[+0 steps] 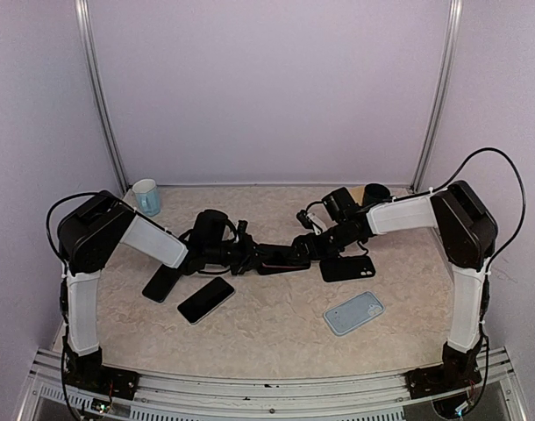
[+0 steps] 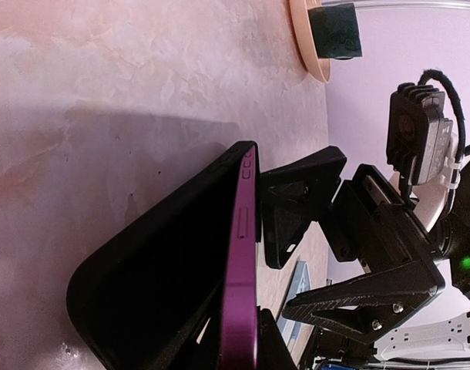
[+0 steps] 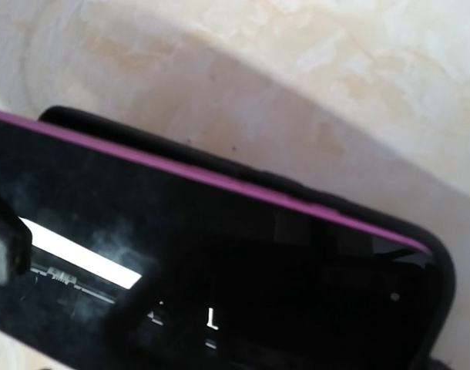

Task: Put the phone into the phone case
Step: Install the phone on the phone case.

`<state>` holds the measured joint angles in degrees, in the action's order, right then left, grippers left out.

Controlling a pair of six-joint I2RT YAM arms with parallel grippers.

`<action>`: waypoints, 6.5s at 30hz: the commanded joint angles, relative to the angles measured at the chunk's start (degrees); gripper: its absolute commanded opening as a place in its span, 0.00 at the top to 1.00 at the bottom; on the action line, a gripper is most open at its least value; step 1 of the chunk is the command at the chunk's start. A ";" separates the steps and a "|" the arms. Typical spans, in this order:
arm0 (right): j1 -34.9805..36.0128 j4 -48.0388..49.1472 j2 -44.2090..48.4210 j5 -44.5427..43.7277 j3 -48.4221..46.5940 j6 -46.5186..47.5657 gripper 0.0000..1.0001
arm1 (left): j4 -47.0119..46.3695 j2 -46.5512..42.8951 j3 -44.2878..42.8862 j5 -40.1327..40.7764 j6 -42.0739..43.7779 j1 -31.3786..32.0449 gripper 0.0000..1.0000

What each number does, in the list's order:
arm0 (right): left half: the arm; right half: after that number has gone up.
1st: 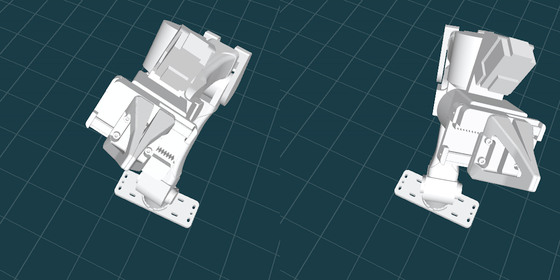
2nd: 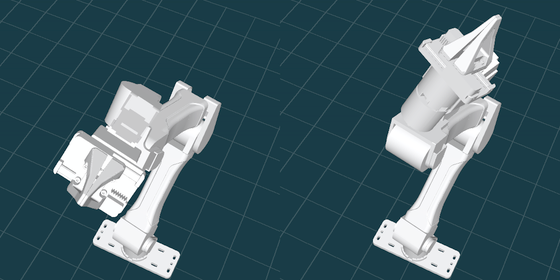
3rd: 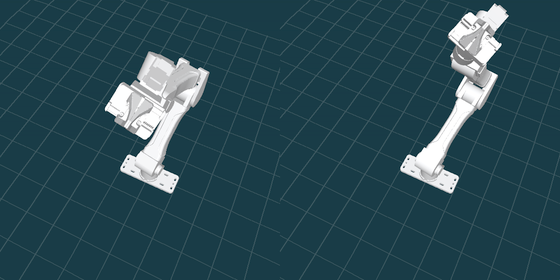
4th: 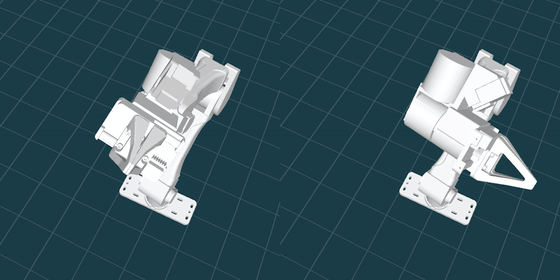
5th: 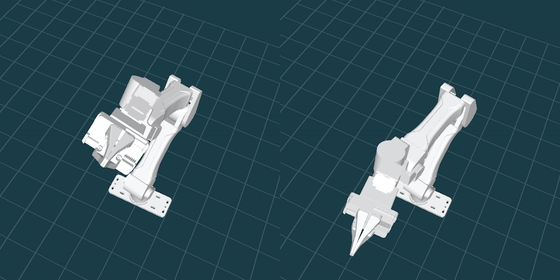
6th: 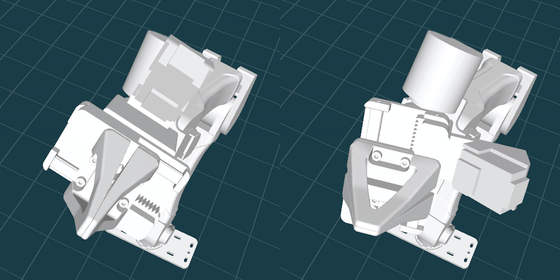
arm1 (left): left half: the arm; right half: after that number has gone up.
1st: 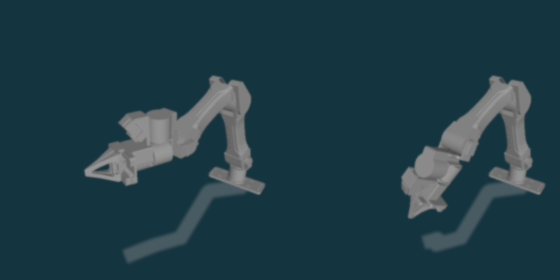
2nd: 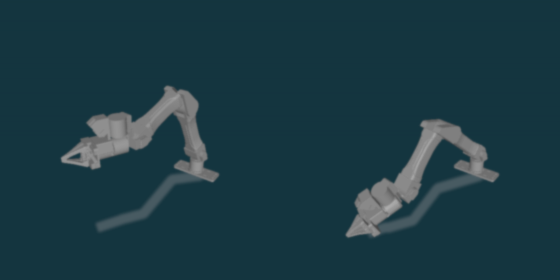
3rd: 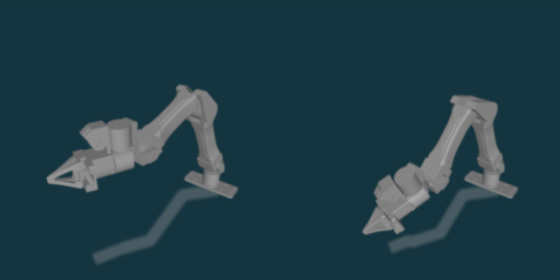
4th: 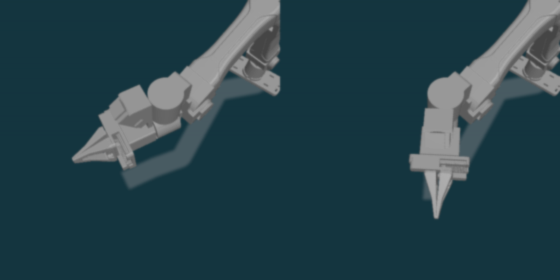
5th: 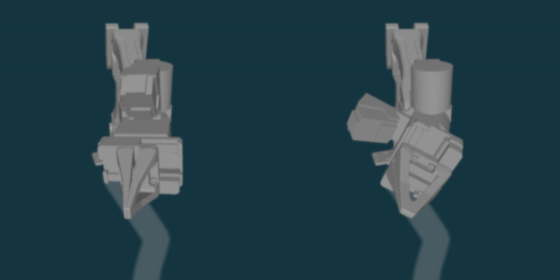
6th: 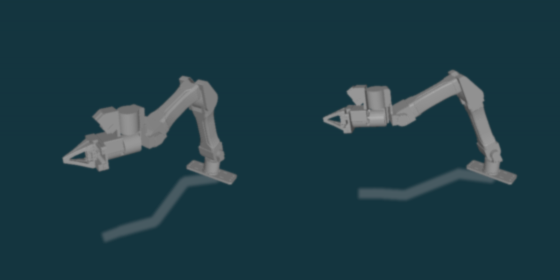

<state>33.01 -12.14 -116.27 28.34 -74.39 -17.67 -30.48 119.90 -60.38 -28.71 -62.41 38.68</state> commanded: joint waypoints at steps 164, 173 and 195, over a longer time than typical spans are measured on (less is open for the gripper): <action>-4.54 6.34 3.91 12.59 6.23 -1.72 0.00 | -29.47 -10.95 15.78 -3.11 -6.74 -1.15 1.00; -4.70 13.60 5.73 20.44 8.75 -4.96 0.00 | -30.92 -11.42 15.42 -4.72 -7.32 -0.73 1.00; -5.76 16.97 9.03 28.36 10.43 -4.24 0.01 | -29.64 -12.44 13.40 -9.36 -7.34 0.76 1.00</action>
<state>28.12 3.22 -109.65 53.71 -64.73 -22.55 -56.53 110.93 -44.51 -36.10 -70.50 38.94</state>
